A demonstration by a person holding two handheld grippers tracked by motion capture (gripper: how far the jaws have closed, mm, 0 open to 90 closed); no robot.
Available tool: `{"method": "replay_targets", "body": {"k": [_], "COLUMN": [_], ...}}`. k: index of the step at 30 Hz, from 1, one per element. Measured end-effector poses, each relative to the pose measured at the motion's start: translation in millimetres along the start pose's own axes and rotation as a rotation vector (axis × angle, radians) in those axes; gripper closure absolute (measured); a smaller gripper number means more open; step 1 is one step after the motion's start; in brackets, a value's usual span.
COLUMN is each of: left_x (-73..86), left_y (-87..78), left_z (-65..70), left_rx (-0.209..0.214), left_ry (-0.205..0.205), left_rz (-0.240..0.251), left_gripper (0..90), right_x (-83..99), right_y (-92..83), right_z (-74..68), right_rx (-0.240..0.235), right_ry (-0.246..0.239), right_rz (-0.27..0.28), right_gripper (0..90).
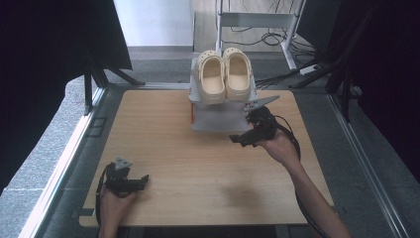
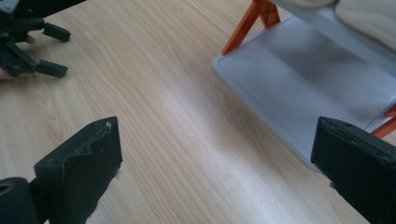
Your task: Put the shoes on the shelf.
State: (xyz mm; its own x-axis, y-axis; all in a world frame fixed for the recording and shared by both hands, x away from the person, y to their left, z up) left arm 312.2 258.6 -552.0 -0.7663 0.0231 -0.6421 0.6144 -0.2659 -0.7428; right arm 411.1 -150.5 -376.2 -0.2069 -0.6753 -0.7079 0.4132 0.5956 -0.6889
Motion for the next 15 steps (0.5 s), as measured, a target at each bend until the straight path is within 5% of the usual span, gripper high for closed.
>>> {"method": "replay_targets", "body": {"k": [6, 15], "left_x": [0.0, 0.2], "left_y": [0.1, 1.0], "left_z": [0.2, 1.6], "left_rx": [-0.001, 0.002], "left_ry": [0.003, 0.004], "left_rz": [-0.003, -0.007], "left_gripper": [4.8, 3.1], "right_x": [20.2, 48.9], "right_y": [2.5, 3.2], "right_z": [-2.1, -5.9], "right_rx": [0.004, 0.031], "right_ry": [0.012, 0.019], "right_rz": [0.037, 0.024], "right_gripper": [0.1, 0.2]}}
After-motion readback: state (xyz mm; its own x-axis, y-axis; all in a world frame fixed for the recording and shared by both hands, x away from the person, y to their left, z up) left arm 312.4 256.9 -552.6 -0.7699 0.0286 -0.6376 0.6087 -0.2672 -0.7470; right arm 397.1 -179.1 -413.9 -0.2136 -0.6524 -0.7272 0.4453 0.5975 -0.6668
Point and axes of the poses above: each handheld gripper's, and its own axes: y roughly forward along the jaws, x roughly out of its underside, z roughly to its right, the point moved 4 cm from there along y, roughly forward along the jaws, and after that the axes turned 14 degrees about -y, right-handed, at the moved point
